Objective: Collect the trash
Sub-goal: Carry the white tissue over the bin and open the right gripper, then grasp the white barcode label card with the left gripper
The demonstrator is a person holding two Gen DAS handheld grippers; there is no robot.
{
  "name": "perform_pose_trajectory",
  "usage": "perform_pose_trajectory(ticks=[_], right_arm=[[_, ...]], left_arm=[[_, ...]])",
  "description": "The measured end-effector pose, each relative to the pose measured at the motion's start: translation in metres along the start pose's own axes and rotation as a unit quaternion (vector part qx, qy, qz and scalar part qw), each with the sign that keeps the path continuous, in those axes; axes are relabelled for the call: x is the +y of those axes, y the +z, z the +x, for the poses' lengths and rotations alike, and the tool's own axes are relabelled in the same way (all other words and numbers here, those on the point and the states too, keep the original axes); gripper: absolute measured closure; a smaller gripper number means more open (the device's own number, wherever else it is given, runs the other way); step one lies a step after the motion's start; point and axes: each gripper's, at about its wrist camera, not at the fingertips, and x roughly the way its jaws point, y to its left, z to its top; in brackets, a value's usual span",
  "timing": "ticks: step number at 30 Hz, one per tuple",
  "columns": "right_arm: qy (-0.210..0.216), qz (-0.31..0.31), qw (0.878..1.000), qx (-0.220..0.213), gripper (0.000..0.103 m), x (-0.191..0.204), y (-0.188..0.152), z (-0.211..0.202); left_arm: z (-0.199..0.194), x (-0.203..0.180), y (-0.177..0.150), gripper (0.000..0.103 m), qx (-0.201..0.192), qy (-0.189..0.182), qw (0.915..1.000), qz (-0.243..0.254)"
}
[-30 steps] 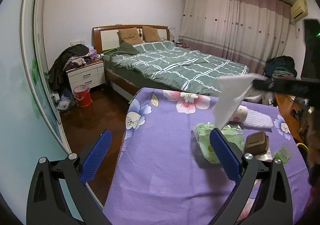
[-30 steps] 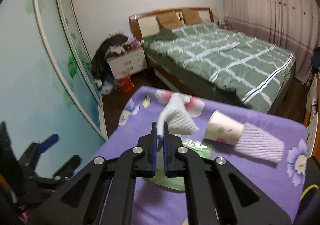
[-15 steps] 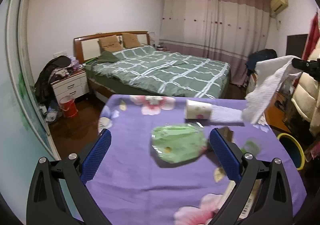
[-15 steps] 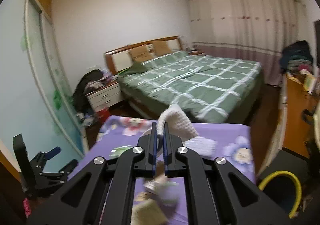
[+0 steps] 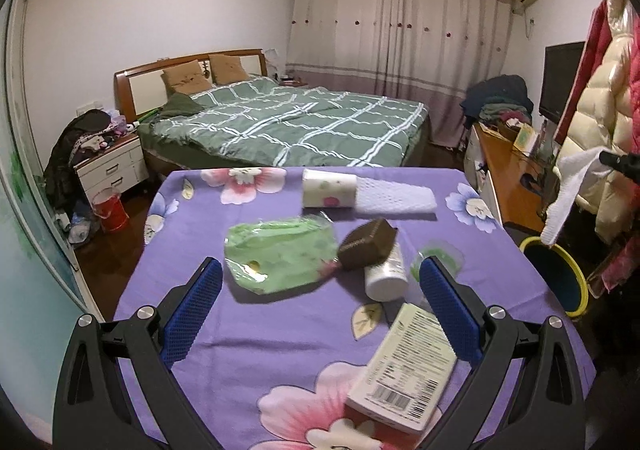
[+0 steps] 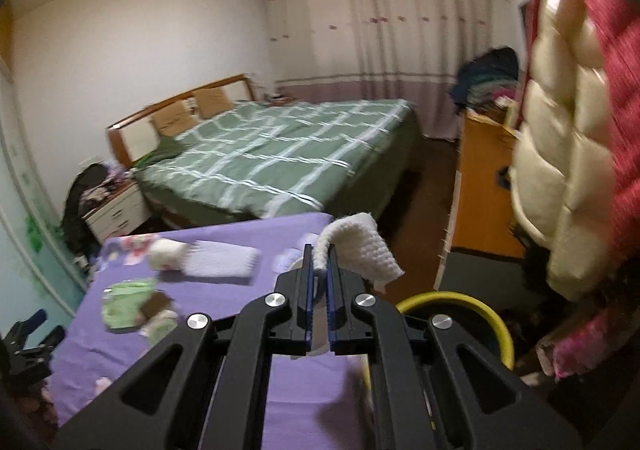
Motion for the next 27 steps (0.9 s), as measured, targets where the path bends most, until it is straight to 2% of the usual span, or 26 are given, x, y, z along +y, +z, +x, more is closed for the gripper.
perform_pose_trajectory(ticks=[10,14,15,17,19,27], right_arm=[[-0.081,0.057,0.994,0.056,0.097,-0.077,-0.047,0.052],[-0.098,0.067,0.990,0.077,0.095,-0.084,-0.058,0.071],[-0.100,0.069,0.989,0.080,0.092,-0.086,-0.060,0.073],[-0.104,0.071,0.989,0.082,0.079,-0.087,-0.065,0.075],[-0.105,0.071,0.989,0.082,0.075,-0.086,-0.067,0.075],[-0.095,0.066,0.990,0.086,0.070,-0.075,-0.071,0.075]], left_arm=[[0.004,-0.021,-0.005,0.006,0.020,-0.013,0.9996,0.017],[0.007,-0.030,-0.008,0.006,0.024,-0.020,0.9992,0.025],[0.008,-0.031,-0.008,0.006,0.025,-0.021,0.9991,0.027],[0.010,-0.035,-0.009,0.006,0.029,-0.024,0.9988,0.030],[0.011,-0.036,-0.010,0.006,0.032,-0.027,0.9986,0.032],[0.023,-0.043,-0.027,0.006,0.060,-0.038,0.9960,0.055]])
